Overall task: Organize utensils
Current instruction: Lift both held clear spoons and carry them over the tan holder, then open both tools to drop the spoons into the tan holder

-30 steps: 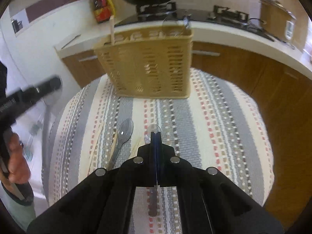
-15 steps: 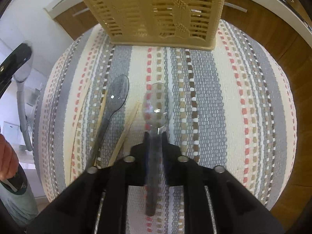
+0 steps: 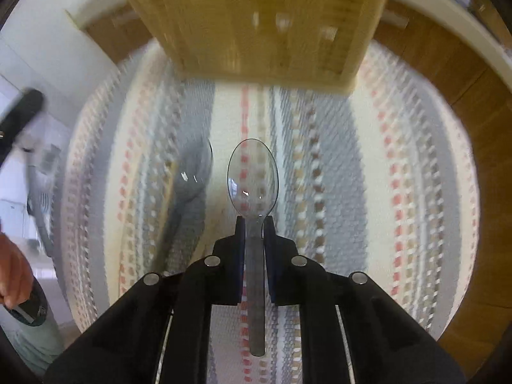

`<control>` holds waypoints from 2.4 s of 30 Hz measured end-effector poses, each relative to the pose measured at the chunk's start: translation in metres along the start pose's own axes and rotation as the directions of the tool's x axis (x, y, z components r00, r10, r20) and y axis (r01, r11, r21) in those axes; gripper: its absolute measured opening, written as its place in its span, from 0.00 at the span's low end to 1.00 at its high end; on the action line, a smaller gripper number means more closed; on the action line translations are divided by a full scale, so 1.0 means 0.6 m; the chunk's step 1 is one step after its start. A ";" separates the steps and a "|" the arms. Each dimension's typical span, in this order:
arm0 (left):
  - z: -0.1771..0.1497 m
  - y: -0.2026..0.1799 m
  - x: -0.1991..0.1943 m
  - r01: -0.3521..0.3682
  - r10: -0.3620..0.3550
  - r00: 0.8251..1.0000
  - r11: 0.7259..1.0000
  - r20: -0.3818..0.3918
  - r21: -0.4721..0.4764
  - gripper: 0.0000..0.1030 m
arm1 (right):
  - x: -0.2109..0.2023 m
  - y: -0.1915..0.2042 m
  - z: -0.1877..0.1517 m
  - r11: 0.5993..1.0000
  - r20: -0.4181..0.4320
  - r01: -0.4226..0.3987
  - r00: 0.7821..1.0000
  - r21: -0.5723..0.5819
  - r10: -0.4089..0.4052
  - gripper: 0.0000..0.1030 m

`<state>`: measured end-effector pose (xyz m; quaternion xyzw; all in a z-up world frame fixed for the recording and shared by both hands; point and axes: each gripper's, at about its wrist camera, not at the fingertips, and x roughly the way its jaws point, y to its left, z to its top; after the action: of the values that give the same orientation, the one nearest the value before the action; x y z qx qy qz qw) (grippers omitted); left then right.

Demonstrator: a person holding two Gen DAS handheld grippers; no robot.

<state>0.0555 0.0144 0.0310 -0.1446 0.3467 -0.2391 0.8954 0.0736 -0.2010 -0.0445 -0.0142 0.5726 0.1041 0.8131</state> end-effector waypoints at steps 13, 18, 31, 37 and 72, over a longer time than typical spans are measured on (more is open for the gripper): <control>0.088 -0.047 -0.047 0.105 -0.111 0.955 0.994 0.276 0.038 0.05 | -0.202 -0.025 -0.021 0.998 0.574 -0.055 0.817 -0.013 0.052 0.09; 0.137 -0.061 -0.037 0.126 -0.138 0.930 0.990 0.342 0.057 0.05 | -0.237 -0.032 -0.001 0.999 0.664 -0.044 0.746 -0.012 0.041 0.09; 0.253 -0.077 0.031 0.225 -0.266 0.848 0.964 0.458 0.143 0.05 | -0.276 -0.085 0.110 0.999 0.824 -0.036 0.566 0.007 0.015 0.09; 0.280 -0.059 0.061 0.318 -0.353 0.796 0.935 0.492 0.156 0.05 | -0.271 -0.109 0.156 0.997 0.857 -0.074 0.514 0.022 0.020 0.09; 0.147 -0.023 0.012 0.181 -0.210 0.919 0.977 0.333 0.116 0.38 | -0.230 -0.069 0.048 0.997 0.810 0.075 0.584 0.013 -0.054 0.55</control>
<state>0.1162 0.0070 0.0964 -0.1808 0.1587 -0.3125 0.9189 0.0635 -0.2582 0.0903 0.0045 0.1384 0.0761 0.9874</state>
